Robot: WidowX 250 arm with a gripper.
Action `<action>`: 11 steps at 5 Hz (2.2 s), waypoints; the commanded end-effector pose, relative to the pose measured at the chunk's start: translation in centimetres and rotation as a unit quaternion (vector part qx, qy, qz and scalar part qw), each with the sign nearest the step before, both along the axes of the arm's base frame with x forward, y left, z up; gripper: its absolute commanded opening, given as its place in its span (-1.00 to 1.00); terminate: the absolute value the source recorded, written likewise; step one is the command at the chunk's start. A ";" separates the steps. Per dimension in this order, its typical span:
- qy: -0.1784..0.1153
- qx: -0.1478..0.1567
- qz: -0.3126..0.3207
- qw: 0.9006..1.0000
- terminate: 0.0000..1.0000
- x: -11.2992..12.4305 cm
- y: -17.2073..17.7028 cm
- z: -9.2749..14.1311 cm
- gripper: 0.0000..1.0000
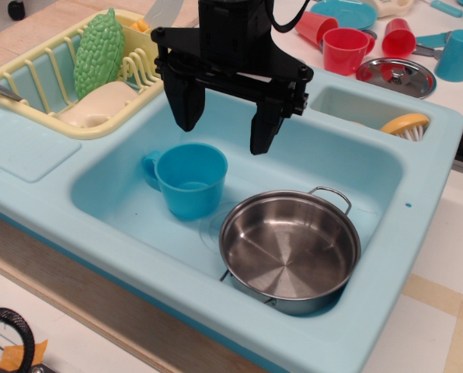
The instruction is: Put cup into pot or pan
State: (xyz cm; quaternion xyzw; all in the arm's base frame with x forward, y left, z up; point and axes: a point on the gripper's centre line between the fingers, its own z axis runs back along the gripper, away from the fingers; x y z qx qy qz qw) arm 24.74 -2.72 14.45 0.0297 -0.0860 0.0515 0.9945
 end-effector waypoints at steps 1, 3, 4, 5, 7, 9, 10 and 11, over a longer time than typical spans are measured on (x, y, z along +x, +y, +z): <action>0.000 0.000 0.000 1.000 -1.00 0.0 0.0 0.0 1.00; 0.007 -0.020 0.010 1.000 -1.00 0.5 1.4 -2.6 1.00; 0.012 -0.030 0.010 0.999 -1.00 1.0 1.8 -3.6 1.00; 0.012 -0.041 0.015 0.999 -1.00 0.7 2.3 -4.7 1.00; 0.016 -0.066 0.019 0.997 -1.00 0.4 2.5 -6.9 -1.00; 0.016 -0.074 0.020 0.997 -1.00 0.4 2.5 -7.4 -1.00; 0.015 -0.059 0.018 0.998 -1.00 0.5 2.3 -6.3 -1.00; 0.009 -0.029 0.017 0.999 -1.00 0.2 1.3 -3.9 -1.00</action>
